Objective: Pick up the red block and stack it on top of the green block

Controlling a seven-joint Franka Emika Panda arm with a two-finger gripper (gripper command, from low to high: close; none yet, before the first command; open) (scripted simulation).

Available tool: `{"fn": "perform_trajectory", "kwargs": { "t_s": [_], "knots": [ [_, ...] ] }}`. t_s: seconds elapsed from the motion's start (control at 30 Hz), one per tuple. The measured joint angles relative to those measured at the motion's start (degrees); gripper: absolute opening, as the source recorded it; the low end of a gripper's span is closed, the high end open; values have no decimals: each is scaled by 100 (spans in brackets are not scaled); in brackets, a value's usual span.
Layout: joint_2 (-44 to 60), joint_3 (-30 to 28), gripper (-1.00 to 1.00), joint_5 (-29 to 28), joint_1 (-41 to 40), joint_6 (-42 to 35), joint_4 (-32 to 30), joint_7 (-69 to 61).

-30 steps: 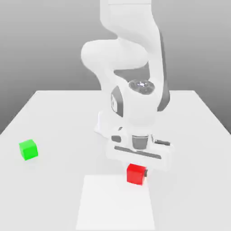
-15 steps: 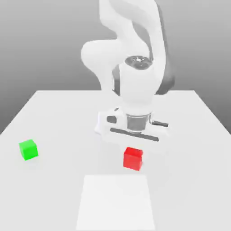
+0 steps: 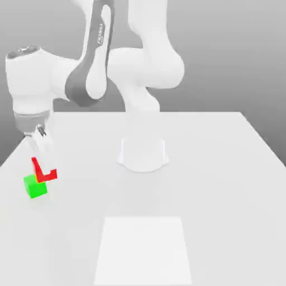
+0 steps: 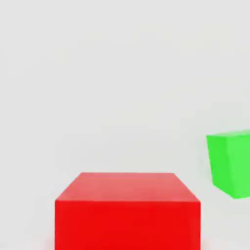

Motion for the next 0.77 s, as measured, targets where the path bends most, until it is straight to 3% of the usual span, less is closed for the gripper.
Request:
{"fn": "perform_trajectory", "kwargs": {
  "t_s": [0.3,0.73,0.77],
  "knots": [
    [474,-389,-100,759,43,215,161,-704],
    [1571,-179,-100,2168,142,1226,143,-1699],
    [1628,-161,100,2222,134,1287,135,-1735]
  ]
}}
